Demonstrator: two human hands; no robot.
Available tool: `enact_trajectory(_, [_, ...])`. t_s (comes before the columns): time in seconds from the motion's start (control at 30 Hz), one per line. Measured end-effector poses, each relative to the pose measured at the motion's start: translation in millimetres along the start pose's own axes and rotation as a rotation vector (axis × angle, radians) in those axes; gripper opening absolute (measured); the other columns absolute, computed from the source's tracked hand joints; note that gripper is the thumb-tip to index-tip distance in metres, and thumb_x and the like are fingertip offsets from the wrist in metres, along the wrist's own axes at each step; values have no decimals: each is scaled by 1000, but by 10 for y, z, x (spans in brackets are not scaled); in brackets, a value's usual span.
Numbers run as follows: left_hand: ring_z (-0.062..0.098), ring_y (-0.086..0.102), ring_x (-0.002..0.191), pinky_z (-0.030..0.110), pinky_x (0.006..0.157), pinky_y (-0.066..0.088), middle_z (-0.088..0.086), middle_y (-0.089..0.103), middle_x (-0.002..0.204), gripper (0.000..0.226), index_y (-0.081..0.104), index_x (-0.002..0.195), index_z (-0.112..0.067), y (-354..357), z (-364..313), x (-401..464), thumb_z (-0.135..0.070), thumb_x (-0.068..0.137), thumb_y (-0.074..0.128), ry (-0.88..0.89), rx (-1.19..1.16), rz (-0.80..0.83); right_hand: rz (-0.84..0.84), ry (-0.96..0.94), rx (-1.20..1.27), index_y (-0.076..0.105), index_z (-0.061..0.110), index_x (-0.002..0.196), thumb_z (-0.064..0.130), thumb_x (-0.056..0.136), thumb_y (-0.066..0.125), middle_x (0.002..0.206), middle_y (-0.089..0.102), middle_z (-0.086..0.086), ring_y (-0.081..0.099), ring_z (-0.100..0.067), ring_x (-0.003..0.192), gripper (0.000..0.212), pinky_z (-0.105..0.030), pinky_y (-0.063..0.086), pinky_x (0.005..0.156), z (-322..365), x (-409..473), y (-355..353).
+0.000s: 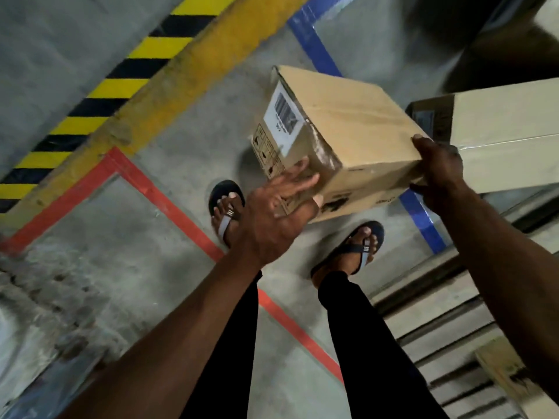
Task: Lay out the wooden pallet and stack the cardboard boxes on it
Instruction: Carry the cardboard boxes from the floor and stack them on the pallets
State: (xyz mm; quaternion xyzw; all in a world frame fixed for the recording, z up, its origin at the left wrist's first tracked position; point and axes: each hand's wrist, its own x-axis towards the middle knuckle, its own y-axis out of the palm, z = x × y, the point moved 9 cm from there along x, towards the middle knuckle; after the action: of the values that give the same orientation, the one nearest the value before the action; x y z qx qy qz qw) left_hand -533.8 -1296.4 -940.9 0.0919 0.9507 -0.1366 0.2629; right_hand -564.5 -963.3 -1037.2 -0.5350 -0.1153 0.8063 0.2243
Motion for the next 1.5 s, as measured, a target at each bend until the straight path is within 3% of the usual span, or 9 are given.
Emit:
enact_trajectory(0.17, [-2,61,127,28,107,52,-18,68,137,60,63,138,-28,-129,490,397,-57,87,76,-263,-107,-183,20,31,65,59,27,135,52,72,80,134,66,-9,64,-34,122,72,-55,58,91,-283,308,-205])
enact_trajectory(0.3, [29,33,156,62,119,39,-4,28,172,121,16,162,-50,24,869,638,-99,61,63,-532,-89,-22,-10,43,-37,57,21,142,47,92,73,120,66,-3,64,-26,109,58,-51,59,89,-404,34,-207])
enact_trajectory(0.6, [22,73,117,49,102,57,0,76,128,76,54,151,-26,55,512,638,-70,90,63,-395,-322,119,-31,152,-146,55,20,137,63,93,62,134,62,-12,62,-34,119,62,-42,56,74,-542,-440,-457])
enact_trajectory(0.77, [17,79,94,53,89,63,0,81,105,46,74,116,-21,-287,598,729,-52,84,84,-402,-211,-254,126,294,-219,54,15,135,70,94,55,127,63,-16,67,-37,107,68,-44,63,68,-806,-638,-229])
enact_trajectory(0.87, [21,75,110,53,94,62,3,78,116,61,71,114,-25,-411,562,901,-54,66,94,-331,-235,-313,208,310,-290,56,13,134,89,84,44,122,69,-20,74,-39,98,92,-46,65,71,-967,-775,-20])
enact_trajectory(1.1, [6,61,124,30,107,50,0,66,142,78,57,146,-21,250,339,1149,-34,76,91,-150,210,60,371,247,-500,72,8,102,60,97,60,96,78,-12,77,-29,80,53,-45,65,77,-958,-1058,560])
enact_trajectory(1.23, [17,61,129,34,106,50,1,64,145,66,60,145,-23,114,653,938,-51,89,80,-265,298,-7,176,-99,-729,67,13,124,61,93,61,122,74,-11,71,-31,109,57,-48,58,96,-379,-890,569])
enact_trajectory(1.4, [27,55,137,42,113,46,8,57,151,90,55,148,-20,-196,1247,364,-83,84,60,-625,103,-254,48,-530,-748,26,24,162,63,91,66,170,19,-16,25,-44,153,90,-60,28,120,595,-588,673])
enact_trajectory(1.5, [32,65,105,45,84,56,19,71,120,81,69,116,-25,-40,1421,73,-92,72,62,-868,-269,-245,121,-484,-824,6,30,166,82,82,61,174,3,-13,3,-48,158,113,-71,11,121,755,-313,863])
